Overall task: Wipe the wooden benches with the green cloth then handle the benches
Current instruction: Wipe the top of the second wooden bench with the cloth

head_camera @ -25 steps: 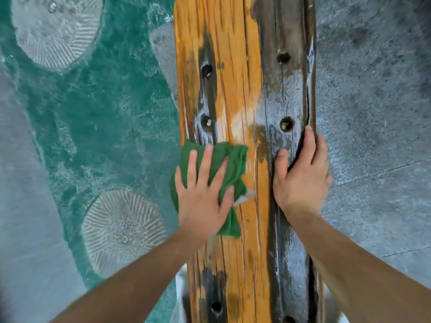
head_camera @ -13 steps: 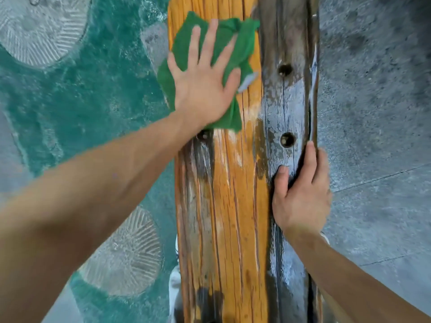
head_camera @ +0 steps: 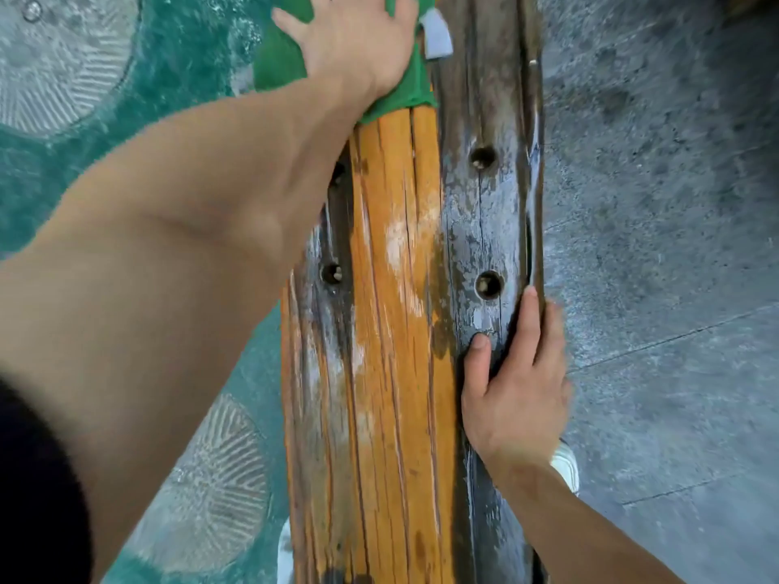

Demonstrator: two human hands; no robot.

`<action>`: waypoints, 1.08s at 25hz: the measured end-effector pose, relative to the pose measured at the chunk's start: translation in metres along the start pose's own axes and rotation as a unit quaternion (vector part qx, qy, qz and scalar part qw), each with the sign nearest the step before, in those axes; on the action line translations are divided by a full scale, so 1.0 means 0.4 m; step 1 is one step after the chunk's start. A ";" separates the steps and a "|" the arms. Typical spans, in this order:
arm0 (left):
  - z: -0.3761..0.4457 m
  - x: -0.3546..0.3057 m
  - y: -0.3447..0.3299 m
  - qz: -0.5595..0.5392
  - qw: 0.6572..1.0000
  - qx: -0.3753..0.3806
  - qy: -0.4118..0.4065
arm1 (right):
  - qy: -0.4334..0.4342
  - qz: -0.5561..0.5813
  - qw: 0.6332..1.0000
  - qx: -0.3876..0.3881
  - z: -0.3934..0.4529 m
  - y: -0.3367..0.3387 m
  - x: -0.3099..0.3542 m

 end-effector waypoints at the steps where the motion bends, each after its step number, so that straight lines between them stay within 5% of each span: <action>1: -0.024 -0.045 -0.008 0.015 0.999 0.001 -0.044 | 0.001 -0.001 1.000 0.007 0.006 -0.004 -0.001; 5: -0.458 -0.061 -0.009 0.041 0.912 0.049 -0.406 | -0.021 0.031 0.999 0.020 0.005 0.003 -0.010; 7: -0.653 0.055 0.007 0.026 0.881 0.056 -0.469 | -0.017 0.059 0.998 0.018 0.007 0.015 -0.004; 9: -0.576 0.127 0.002 0.029 0.896 0.057 -0.440 | -0.019 0.054 0.998 0.023 0.012 0.013 -0.002; 12: -0.217 0.009 -0.010 0.052 0.983 0.006 -0.179 | -0.016 0.050 0.998 0.028 0.012 0.010 -0.004; 14: -0.083 -0.116 -0.019 0.020 0.996 0.018 -0.079 | -0.017 0.061 0.998 0.026 0.007 0.006 -0.010; 17: -0.227 -0.184 -0.040 0.032 0.983 0.028 -0.179 | -0.042 0.102 0.994 0.019 0.010 0.004 -0.023; 20: -0.688 -0.079 -0.027 0.052 0.942 0.065 -0.326 | -0.063 0.202 0.977 -0.019 0.014 0.024 -0.033; 23: -1.053 0.061 0.011 0.047 0.920 0.157 -0.356 | -0.075 0.248 0.966 -0.006 0.011 0.025 -0.033; 27: -0.659 -0.080 -0.030 0.029 0.955 0.039 -0.294 | -0.145 0.375 0.915 0.024 0.027 0.018 -0.057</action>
Point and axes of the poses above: each hand's wrist, its own z-axis towards the middle knuckle, its own y-axis out of the back of the hand, x = y × z, the point moved 3 cm from there along z, towards the middle knuckle, and after that the axes turned 8 degrees about -x, right-handed, at the moved point
